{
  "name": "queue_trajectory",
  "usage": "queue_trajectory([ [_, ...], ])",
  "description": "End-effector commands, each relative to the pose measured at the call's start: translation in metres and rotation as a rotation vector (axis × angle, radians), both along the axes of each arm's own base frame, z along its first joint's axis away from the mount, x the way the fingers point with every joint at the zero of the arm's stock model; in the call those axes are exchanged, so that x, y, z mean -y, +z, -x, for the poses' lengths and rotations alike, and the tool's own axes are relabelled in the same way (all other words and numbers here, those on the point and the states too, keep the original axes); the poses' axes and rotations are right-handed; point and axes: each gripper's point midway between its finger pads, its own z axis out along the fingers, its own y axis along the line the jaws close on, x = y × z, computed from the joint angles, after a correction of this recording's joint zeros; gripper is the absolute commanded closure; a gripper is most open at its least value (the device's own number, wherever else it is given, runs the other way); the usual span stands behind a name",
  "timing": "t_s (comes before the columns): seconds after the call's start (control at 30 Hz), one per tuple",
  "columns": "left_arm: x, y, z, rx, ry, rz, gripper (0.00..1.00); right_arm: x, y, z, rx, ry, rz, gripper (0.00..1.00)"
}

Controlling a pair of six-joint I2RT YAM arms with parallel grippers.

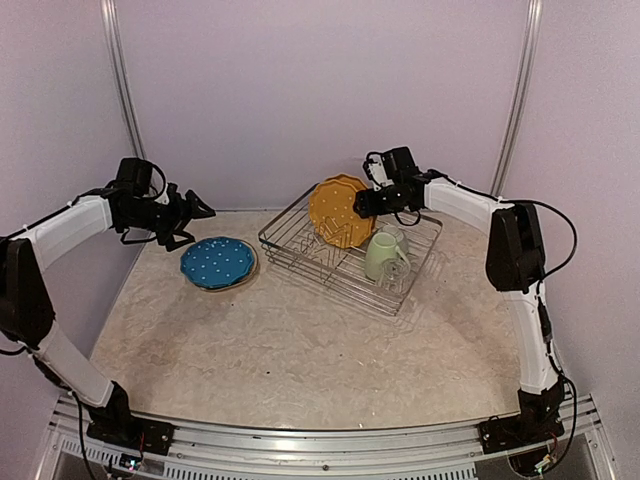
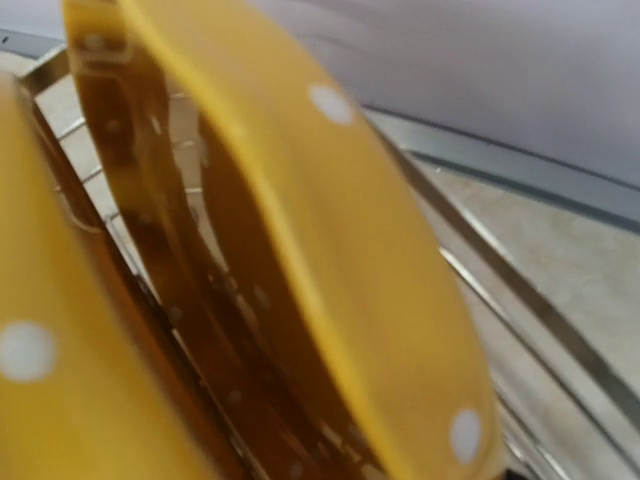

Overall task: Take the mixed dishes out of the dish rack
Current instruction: Grab the plate from the dish rack.

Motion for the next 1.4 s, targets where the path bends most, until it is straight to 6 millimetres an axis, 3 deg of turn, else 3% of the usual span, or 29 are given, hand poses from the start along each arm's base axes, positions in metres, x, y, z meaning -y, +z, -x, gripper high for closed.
queue_trajectory([
  [0.0,0.007,0.003,-0.005,0.003,-0.032,0.015,0.11,-0.013,-0.011,0.007,-0.041,0.043,-0.016,0.25],
  [0.13,0.007,0.002,-0.005,-0.008,-0.032,0.027,0.11,0.001,0.006,0.010,-0.023,-0.010,0.022,0.17],
  [0.27,0.008,0.002,-0.004,-0.004,-0.034,0.031,0.11,0.011,0.039,0.017,0.022,-0.045,0.048,0.10],
  [0.4,0.010,0.005,-0.003,-0.005,-0.039,0.047,0.11,0.008,0.055,0.032,0.043,-0.044,0.053,0.09],
  [0.57,0.010,0.008,-0.002,-0.003,-0.040,0.055,0.11,-0.007,0.048,0.045,0.036,-0.005,0.032,0.12],
  [0.7,0.011,0.010,-0.001,0.016,-0.041,0.041,0.11,-0.012,0.036,0.040,0.010,0.002,0.040,0.25],
  [1.03,0.013,0.012,0.000,0.018,-0.057,0.040,0.11,-0.015,0.013,0.016,0.013,0.015,0.066,0.28],
  [1.37,0.015,0.005,-0.002,0.002,-0.061,0.043,0.11,-0.029,-0.004,0.008,0.009,0.094,0.026,0.41],
])
